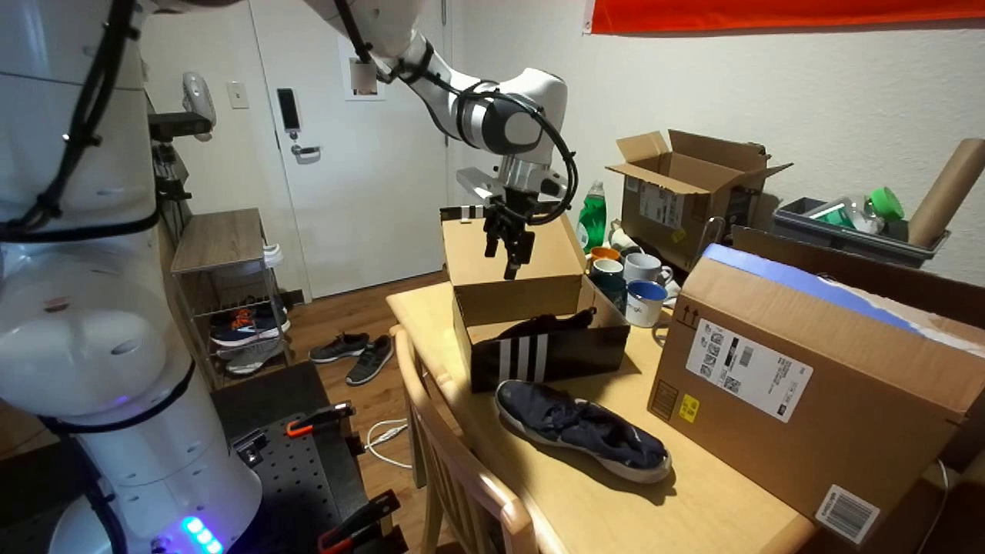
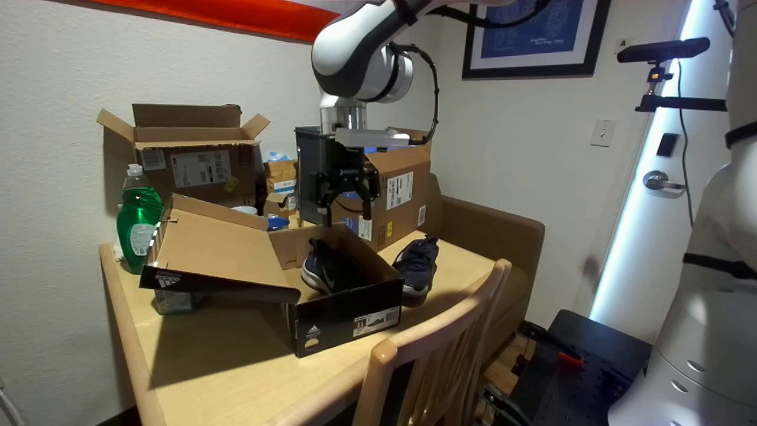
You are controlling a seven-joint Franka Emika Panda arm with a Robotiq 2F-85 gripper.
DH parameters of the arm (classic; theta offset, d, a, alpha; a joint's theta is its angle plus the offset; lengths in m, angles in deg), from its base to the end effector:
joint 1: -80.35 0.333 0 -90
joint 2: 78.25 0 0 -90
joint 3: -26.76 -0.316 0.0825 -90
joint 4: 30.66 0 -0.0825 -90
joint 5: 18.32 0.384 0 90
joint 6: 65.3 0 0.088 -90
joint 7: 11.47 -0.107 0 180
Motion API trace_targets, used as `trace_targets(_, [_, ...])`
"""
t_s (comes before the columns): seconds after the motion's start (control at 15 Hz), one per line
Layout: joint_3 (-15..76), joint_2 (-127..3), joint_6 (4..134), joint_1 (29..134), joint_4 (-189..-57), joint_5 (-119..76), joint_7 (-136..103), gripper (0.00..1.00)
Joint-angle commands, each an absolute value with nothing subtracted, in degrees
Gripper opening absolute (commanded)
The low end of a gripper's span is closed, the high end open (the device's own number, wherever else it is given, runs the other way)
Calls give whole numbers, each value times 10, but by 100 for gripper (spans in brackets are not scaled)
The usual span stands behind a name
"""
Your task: Take the shoe from the box and put it on the table
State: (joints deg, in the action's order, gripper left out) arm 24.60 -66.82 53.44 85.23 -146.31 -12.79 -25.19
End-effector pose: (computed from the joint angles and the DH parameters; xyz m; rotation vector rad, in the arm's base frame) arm 0.5664 0.0745 0.3424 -3.0600 0.2598 0.2448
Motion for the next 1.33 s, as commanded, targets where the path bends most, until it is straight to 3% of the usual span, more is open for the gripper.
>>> trace_targets(0.0, [250,-663,568,847,-1479,-122,-269,100])
trace_targets(0.6, [255,-631,572,845,-1450,-138,-257,100])
trace_targets(1.27, [277,-523,670,848,-1372,-157,-265,100])
